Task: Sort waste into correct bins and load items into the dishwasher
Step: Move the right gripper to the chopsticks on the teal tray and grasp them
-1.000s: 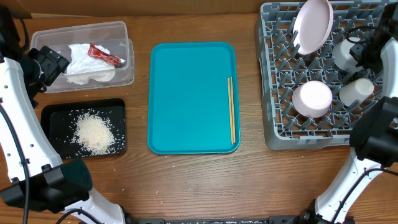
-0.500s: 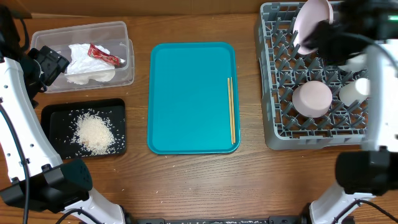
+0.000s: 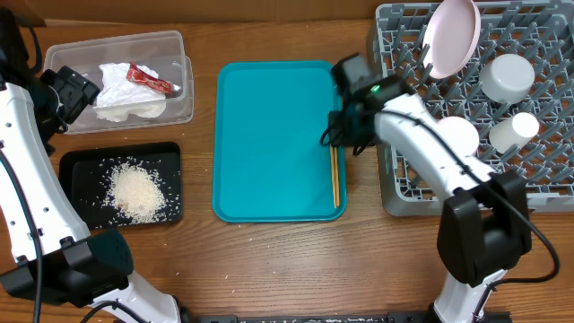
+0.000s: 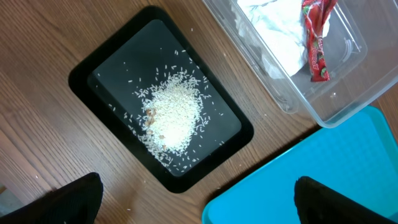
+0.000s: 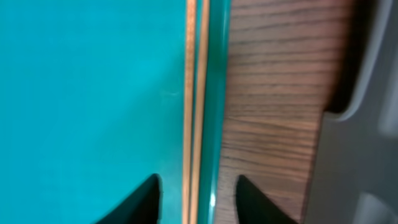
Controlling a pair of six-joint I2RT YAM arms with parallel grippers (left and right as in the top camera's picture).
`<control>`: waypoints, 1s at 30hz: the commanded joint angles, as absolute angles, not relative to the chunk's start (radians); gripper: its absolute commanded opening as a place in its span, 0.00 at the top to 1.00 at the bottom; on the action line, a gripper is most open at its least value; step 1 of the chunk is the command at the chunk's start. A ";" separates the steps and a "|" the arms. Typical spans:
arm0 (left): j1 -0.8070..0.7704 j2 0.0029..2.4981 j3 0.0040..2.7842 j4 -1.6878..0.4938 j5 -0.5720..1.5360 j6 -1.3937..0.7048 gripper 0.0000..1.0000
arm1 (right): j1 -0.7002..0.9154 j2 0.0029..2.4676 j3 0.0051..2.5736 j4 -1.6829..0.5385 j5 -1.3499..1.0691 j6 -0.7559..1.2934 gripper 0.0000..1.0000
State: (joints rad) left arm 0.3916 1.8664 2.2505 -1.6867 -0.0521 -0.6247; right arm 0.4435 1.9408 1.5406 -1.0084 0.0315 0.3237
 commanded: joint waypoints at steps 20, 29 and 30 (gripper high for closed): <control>0.392 1.870 2.252 -1.687 -0.052 -0.609 0.00 | 0.564 1.981 1.393 -0.834 0.143 0.375 0.68; 0.392 1.870 2.252 -1.687 -0.052 -0.609 0.00 | 0.564 2.039 1.393 -0.816 0.170 0.374 0.69; 0.392 1.870 2.252 -1.687 -0.052 -0.609 0.00 | 0.564 2.039 1.393 -0.816 0.170 0.375 0.69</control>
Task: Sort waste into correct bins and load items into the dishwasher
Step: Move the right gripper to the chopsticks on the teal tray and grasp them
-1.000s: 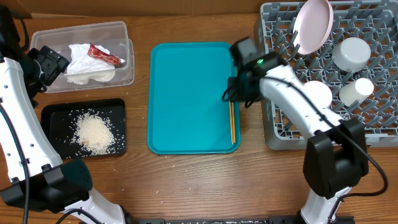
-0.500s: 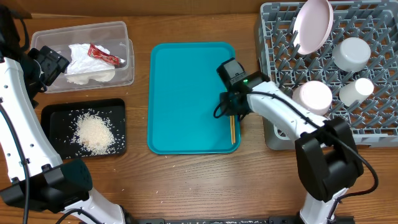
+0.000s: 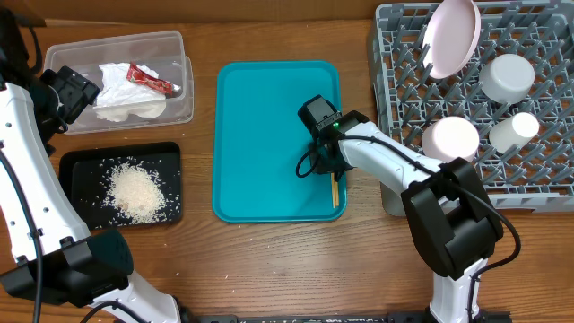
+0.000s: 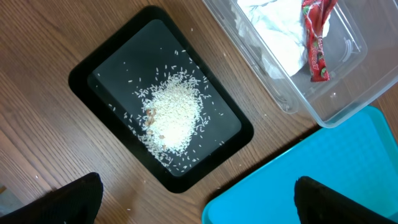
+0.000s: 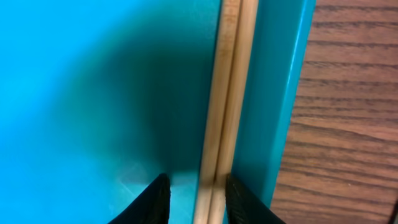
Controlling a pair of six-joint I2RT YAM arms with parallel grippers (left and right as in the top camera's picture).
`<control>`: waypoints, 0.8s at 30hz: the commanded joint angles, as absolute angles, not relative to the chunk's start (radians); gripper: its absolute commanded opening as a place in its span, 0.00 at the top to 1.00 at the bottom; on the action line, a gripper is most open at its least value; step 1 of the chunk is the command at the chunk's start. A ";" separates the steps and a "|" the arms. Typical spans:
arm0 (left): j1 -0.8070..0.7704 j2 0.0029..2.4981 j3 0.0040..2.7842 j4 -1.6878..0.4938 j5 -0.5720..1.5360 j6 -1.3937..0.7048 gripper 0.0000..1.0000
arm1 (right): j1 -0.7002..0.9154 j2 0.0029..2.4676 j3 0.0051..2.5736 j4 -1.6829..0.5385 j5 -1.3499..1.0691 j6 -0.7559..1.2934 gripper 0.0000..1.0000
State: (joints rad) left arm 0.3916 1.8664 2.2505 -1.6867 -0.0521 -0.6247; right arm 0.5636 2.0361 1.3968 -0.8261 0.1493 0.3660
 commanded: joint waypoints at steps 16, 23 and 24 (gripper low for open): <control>0.392 1.870 2.252 -1.687 -0.052 -0.609 0.00 | 0.562 2.041 1.409 -0.804 0.168 0.375 0.76; 0.392 1.870 2.252 -1.687 -0.052 -0.609 0.00 | 0.562 2.041 1.465 -0.846 0.168 0.375 0.76; 0.392 1.870 2.252 -1.687 -0.052 -0.609 0.00 | 0.562 2.041 1.465 -0.846 0.168 0.375 0.76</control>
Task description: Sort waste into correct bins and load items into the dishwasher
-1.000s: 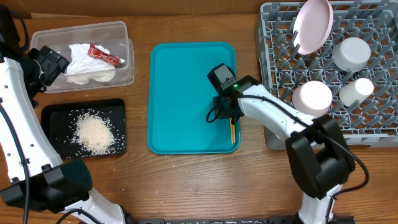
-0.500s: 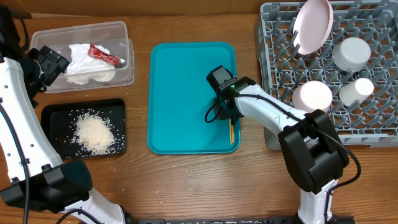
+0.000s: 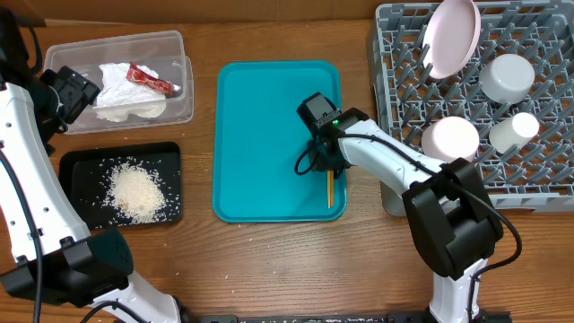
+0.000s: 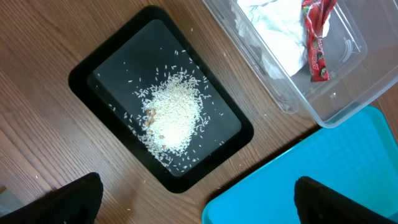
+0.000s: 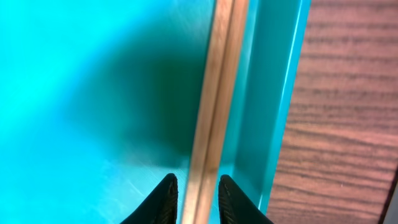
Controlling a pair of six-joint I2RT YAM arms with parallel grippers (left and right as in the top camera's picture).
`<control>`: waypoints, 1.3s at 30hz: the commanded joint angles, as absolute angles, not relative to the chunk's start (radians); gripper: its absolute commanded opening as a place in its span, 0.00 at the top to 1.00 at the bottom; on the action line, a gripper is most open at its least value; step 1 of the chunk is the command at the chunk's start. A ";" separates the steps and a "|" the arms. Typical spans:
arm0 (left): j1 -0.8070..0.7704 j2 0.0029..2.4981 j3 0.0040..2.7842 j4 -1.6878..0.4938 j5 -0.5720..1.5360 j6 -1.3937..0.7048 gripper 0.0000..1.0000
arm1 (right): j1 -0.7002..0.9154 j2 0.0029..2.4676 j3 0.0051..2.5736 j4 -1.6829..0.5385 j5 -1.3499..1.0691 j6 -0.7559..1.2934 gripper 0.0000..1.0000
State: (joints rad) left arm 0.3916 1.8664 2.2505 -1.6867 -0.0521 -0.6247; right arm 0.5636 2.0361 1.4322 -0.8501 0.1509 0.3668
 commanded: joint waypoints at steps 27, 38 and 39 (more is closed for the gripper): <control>0.392 1.870 2.252 -1.687 -0.052 -0.609 0.00 | 0.564 2.088 1.418 -0.789 0.115 0.395 0.75; 0.392 1.870 2.252 -1.687 -0.052 -0.609 0.00 | 0.564 2.150 1.421 -0.776 0.157 0.394 0.96; 0.392 1.870 2.252 -1.687 -0.052 -0.609 0.00 | 0.564 2.148 1.430 -0.782 0.157 0.394 0.96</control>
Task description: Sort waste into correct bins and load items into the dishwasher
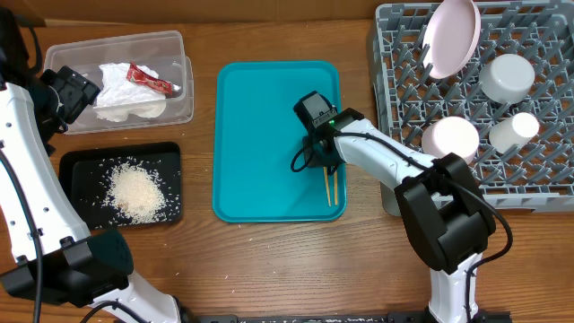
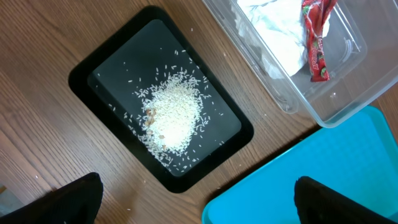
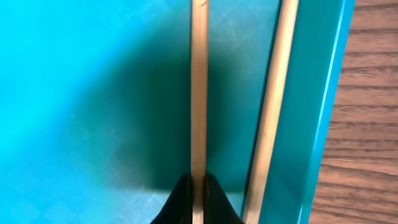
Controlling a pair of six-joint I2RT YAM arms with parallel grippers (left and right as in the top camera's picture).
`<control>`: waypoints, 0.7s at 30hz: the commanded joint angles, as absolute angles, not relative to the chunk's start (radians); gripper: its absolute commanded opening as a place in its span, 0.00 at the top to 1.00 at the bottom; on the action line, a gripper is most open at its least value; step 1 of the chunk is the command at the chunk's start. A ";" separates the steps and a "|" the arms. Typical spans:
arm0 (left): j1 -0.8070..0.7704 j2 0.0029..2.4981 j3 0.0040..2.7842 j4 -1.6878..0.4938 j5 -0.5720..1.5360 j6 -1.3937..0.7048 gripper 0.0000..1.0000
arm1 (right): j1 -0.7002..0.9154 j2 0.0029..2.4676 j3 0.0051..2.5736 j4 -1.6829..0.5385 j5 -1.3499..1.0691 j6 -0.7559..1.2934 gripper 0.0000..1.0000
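Two wooden chopsticks lie on the teal tray point(image 1: 260, 135) near its right rim. My right gripper point(image 3: 198, 202) is shut on one chopstick point(image 3: 199, 87); the second chopstick point(image 3: 271, 112) lies a little to its right, against the tray's rim. From overhead the right gripper point(image 1: 325, 163) sits over the pair of chopsticks point(image 1: 329, 187). My left gripper point(image 2: 196, 202) hangs open high above the table's left side, with nothing between its fingers. The grey dishwasher rack point(image 1: 399, 184) stands at the right.
The rack holds a pink bowl point(image 1: 451, 34), a white bowl point(image 1: 450, 139) and two white cups point(image 1: 508, 77). A clear bin point(image 1: 175, 108) at the back left holds tissue and a red wrapper point(image 1: 150, 79). A black tray point(image 1: 76, 193) of rice point(image 1: 135, 190) lies in front of it.
My right gripper was open astride both chopsticks lying together; now it is shut on one, which has parted leftward from the other. The left arm has not moved.
My right gripper stood open above the chopsticks at the tray's right rim. Then it was lower and farther down the tray, straddling the pair. It narrowed around them, and now it grips a single chopstick with the other lying apart.
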State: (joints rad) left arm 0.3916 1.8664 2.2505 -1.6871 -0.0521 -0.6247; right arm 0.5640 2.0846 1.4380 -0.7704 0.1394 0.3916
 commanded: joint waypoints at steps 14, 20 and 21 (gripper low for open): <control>0.392 1.870 2.252 -1.687 -0.052 -0.609 0.00 | 0.377 2.065 2.018 -1.111 0.175 0.289 0.96; 0.392 1.870 2.252 -1.687 -0.052 -0.609 0.00 | 0.191 2.065 2.116 -1.159 0.053 0.060 0.96; 0.392 1.870 2.252 -1.687 -0.052 -0.609 0.00 | 0.167 2.067 2.112 -1.168 0.007 0.018 0.96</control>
